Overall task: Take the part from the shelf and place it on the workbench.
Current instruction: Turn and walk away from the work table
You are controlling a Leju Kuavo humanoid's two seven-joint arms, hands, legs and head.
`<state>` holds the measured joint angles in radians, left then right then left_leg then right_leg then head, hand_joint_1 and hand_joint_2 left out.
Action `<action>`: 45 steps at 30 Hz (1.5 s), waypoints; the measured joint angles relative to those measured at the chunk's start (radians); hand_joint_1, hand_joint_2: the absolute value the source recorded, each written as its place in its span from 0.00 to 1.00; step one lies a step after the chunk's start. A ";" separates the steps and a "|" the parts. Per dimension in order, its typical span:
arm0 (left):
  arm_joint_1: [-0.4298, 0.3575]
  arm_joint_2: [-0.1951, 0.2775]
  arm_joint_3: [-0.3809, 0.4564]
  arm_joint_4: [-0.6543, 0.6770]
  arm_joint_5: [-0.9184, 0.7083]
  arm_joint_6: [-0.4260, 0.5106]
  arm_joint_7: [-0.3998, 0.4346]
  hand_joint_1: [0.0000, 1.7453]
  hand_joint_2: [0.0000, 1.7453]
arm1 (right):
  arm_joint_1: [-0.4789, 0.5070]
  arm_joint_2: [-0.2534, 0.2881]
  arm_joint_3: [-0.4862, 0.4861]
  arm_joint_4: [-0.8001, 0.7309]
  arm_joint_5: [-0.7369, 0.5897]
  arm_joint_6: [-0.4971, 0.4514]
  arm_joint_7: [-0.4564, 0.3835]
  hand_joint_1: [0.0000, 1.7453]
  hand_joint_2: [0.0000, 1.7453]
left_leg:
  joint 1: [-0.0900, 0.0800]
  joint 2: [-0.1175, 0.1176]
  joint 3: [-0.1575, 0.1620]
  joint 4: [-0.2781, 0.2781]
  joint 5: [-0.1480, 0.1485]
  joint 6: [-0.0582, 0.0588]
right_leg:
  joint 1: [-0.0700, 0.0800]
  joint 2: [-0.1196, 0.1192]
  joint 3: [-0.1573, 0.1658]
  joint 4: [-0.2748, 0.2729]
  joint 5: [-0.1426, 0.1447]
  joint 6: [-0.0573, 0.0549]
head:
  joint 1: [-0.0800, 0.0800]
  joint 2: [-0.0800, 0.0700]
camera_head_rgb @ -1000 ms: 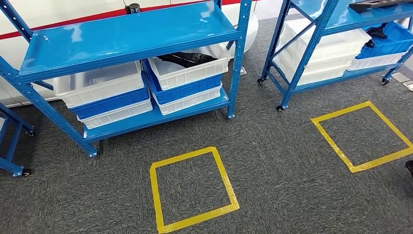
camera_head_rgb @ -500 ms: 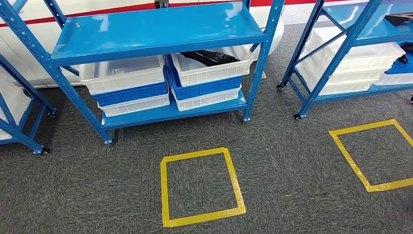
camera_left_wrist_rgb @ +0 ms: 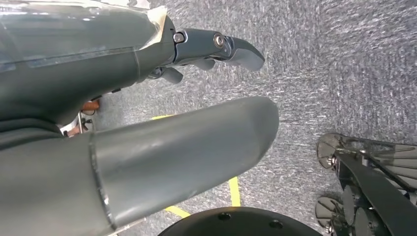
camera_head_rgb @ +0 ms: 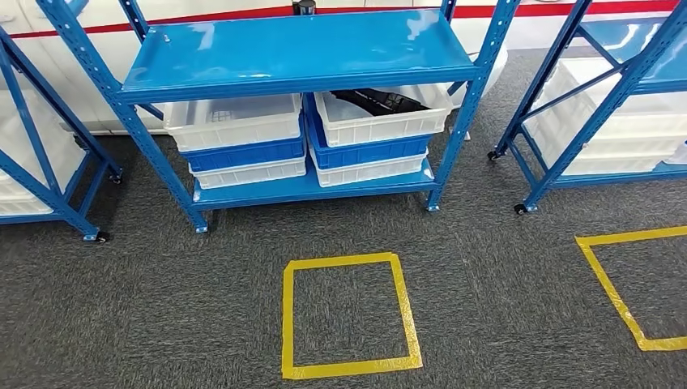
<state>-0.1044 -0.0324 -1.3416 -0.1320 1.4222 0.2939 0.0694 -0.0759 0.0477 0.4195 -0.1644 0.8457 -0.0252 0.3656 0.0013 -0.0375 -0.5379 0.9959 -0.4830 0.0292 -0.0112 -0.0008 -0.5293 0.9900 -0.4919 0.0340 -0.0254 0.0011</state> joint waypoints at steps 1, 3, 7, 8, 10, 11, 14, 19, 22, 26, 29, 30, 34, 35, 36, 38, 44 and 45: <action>0.000 0.000 0.000 0.000 0.001 0.001 0.000 0.00 0.00 | 0.000 0.001 0.000 0.000 0.001 0.000 0.000 0.00 0.00 | 0.002 0.001 0.001 0.001 -0.003 -0.005 | -0.001 0.000 0.003 -0.001 0.000 -0.008 | -0.001 0.000; 0.000 0.001 0.000 0.000 0.004 0.003 0.000 0.00 0.00 | 0.001 0.003 0.000 0.000 0.002 0.000 0.000 0.00 0.00 | 0.005 0.013 -0.013 0.037 -0.024 -0.017 | -0.005 -0.001 0.013 -0.004 0.000 -0.020 | -0.005 0.000; 0.001 0.001 0.000 0.000 0.007 0.003 0.000 0.00 0.00 | 0.002 0.005 0.000 0.000 0.003 0.000 0.000 0.00 0.00 | 0.010 0.032 -0.149 0.278 -0.119 -0.034 | -0.005 -0.007 0.029 -0.005 -0.013 -0.036 | -0.015 0.000; 0.002 0.001 0.000 0.000 0.008 0.004 0.000 0.00 0.00 | 0.003 0.005 0.000 0.000 0.004 0.000 0.000 0.00 0.00 | 0.011 0.033 -0.172 0.302 -0.112 -0.034 | -0.004 -0.007 0.034 -0.005 -0.018 -0.038 | -0.015 0.000; 0.003 0.001 0.000 0.000 0.009 0.004 0.000 0.00 0.00 | 0.003 0.005 0.000 0.000 0.005 0.000 0.000 0.00 0.00 | 0.011 0.034 -0.155 0.229 -0.039 -0.028 | -0.004 -0.006 0.051 -0.005 -0.031 -0.035 | -0.016 0.000; 0.003 0.002 0.000 0.000 0.010 0.005 -0.001 0.00 0.00 | 0.004 0.006 0.000 0.000 0.006 0.000 0.000 0.00 0.00 | 0.010 0.037 -0.127 0.157 0.006 -0.022 | -0.004 -0.006 0.059 -0.006 -0.039 -0.032 | -0.017 0.000; 0.001 0.003 0.001 0.000 0.011 0.006 -0.001 0.00 0.00 | 0.002 0.008 0.000 0.000 0.011 0.000 -0.001 0.00 0.00 | 0.000 0.046 -0.071 0.031 0.045 -0.002 | 0.002 -0.007 0.074 -0.007 -0.058 -0.016 | -0.019 0.000; 0.002 0.001 0.002 0.000 0.011 0.007 -0.002 0.00 0.00 | -0.002 0.008 0.000 0.000 0.013 0.000 -0.001 0.00 0.00 | 0.004 0.034 -0.040 0.012 0.033 0.026 | 0.002 -0.006 0.054 0.067 -0.078 0.010 | -0.011 0.000; 0.002 0.001 0.003 0.000 0.011 0.009 -0.002 0.00 0.00 | -0.006 0.005 -0.001 0.000 0.012 0.000 -0.001 0.00 0.00 | 0.003 0.031 -0.028 0.010 0.019 0.031 | 0.002 -0.004 -0.082 0.264 -0.133 0.006 | -0.001 0.000; 0.003 -0.003 0.004 0.000 0.012 0.009 -0.002 0.00 0.00 | -0.006 0.001 -0.002 0.000 0.012 -0.001 -0.004 0.00 0.00 | 0.001 0.022 0.011 0.010 -0.009 0.028 | 0.002 -0.003 -0.089 0.159 -0.054 0.029 | 0.001 0.000; 0.002 -0.004 0.004 0.000 0.015 0.010 -0.002 0.00 0.00 | -0.002 0.000 -0.002 0.000 0.013 0.000 -0.004 0.00 0.00 | -0.002 0.017 0.033 0.011 -0.031 0.012 | 0.007 -0.006 -0.048 0.028 0.008 0.009 | 0.002 0.000; 0.003 -0.004 0.004 0.000 0.016 0.011 -0.001 0.00 0.00 | -0.001 0.001 -0.002 0.000 0.013 0.000 -0.004 0.00 0.00 | -0.003 0.017 0.036 0.015 -0.034 0.006 | 0.009 -0.007 -0.048 0.027 0.005 -0.007 | 0.002 0.000; 0.002 -0.004 0.004 0.000 0.016 0.014 0.000 0.00 0.00 | -0.001 0.004 -0.002 0.000 0.016 0.000 -0.004 0.00 0.00 | 0.001 0.024 0.016 0.083 -0.060 -0.014 | 0.002 -0.003 -0.014 0.020 0.012 -0.038 | -0.004 0.000; 0.001 -0.004 0.004 0.000 0.016 0.015 0.000 0.00 0.00 | -0.001 0.005 -0.002 0.000 0.017 0.000 -0.004 0.00 0.00 | 0.002 0.028 -0.013 0.134 -0.082 -0.020 | 0.002 -0.004 -0.010 0.018 0.009 -0.042 | -0.006 0.000; 0.001 -0.004 0.004 0.000 0.016 0.015 0.000 0.00 0.00 | -0.001 0.005 -0.002 0.000 0.017 0.000 -0.004 0.00 0.00 | 0.003 0.030 -0.054 0.196 -0.109 -0.025 | 0.002 -0.004 -0.007 0.019 0.005 -0.046 | -0.009 0.000; 0.002 -0.004 0.004 0.000 0.016 0.015 0.000 0.00 0.00 | 0.002 0.005 -0.002 0.000 0.016 0.000 -0.004 0.00 0.00 | 0.005 0.032 -0.128 0.287 -0.140 -0.029 | 0.004 -0.003 -0.002 0.019 -0.004 -0.050 | -0.010 0.000; 0.004 0.003 0.004 0.000 0.012 0.014 0.000 0.00 0.00 | 0.005 0.010 -0.002 0.000 0.014 0.000 -0.004 0.00 0.00 | -0.014 0.041 -0.073 0.049 0.013 0.016 | 0.010 -0.002 0.035 0.014 -0.041 -0.039 | -0.009 0.000; 0.003 0.005 0.004 0.000 0.012 0.013 0.001 0.00 0.00 | 0.005 0.012 -0.002 0.000 0.014 0.000 -0.003 0.00 0.00 | -0.019 0.041 -0.067 0.036 0.007 0.023 | 0.010 -0.003 0.041 0.016 -0.042 -0.033 | -0.008 0.000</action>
<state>-0.1009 -0.0275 -1.3377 -0.1317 1.4343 0.3071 0.0700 -0.0710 0.0594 0.4172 -0.1640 0.8595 -0.0252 0.3622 -0.0178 0.0038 -0.6047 1.0319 -0.4759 0.0524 -0.0016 -0.0034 -0.4882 1.0058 -0.5339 0.0012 -0.0336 0.0011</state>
